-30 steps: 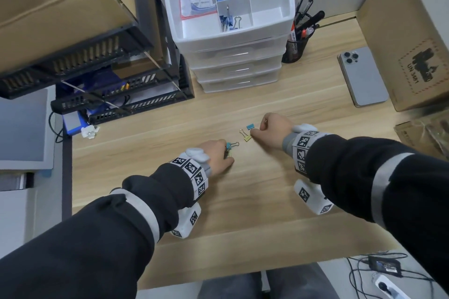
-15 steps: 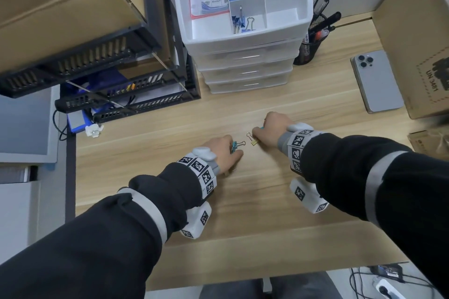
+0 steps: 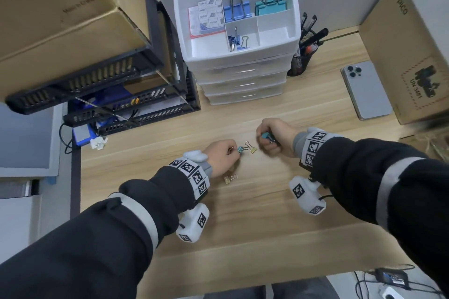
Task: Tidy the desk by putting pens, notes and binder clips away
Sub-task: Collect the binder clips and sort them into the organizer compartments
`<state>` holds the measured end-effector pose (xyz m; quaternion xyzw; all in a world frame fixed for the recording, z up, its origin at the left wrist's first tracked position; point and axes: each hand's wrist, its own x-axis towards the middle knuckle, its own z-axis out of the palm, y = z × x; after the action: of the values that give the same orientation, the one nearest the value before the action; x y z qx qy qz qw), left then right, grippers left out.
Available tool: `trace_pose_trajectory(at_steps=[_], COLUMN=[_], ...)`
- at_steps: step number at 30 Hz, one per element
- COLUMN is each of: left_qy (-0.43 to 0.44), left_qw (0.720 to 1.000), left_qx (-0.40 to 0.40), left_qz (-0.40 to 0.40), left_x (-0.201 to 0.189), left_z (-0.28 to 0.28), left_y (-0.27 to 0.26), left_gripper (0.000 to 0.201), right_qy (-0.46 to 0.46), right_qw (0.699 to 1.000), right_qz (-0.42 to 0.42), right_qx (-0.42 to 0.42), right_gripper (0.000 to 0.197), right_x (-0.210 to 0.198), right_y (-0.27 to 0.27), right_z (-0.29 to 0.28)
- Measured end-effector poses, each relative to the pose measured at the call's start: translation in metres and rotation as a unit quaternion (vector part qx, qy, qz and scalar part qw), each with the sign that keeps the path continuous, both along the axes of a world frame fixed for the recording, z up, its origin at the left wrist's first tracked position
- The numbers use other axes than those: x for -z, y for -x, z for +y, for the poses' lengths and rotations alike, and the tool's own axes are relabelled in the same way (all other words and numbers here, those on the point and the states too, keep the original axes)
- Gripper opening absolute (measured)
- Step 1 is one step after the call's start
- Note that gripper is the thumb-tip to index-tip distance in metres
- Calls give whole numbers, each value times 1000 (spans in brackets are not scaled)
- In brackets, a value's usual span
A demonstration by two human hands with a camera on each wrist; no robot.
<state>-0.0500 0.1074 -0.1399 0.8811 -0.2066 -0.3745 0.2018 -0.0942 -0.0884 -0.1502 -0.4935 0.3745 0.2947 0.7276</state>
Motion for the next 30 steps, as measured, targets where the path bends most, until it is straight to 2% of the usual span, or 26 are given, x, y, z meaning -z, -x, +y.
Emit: trace_pose_trajectory(at_steps=[4,8,16,20,23,26,30], left_qy=[48,64,38,49,49,17,-3], left_qw=[998,994,995,989,979,966,962], left_qx=[41,70,38,74,119,162,167], left_qz=[-25,-52,-88,-121,-156,-199,-216], left_x=[-22,-49,-103,-137,-161,-175,-182], left_z=[-8,-17,-33,-43,-50,-59,-62], left_y=[-5,-11,-26,-35,-42,-44,-46], left_gripper=[11,11,21,27,29,28,21], right_qy=[50,-6,-49,-31,38,84,97], right_qw=[998,998,998,998,998,994,990], right_qz=[2,10,13,-37,-53,-63,-50], right_qx=[-44,-58,-47,-32,-16,-33,-87], right_gripper=[21,25,32,24,19,19,22], right_x=[-16,-39,-75,-101,-120,-131,-140], right_y=[-5,-9,-20,-26,-32,-36,-36], right_z=[11,19,16,10,6,3,-4])
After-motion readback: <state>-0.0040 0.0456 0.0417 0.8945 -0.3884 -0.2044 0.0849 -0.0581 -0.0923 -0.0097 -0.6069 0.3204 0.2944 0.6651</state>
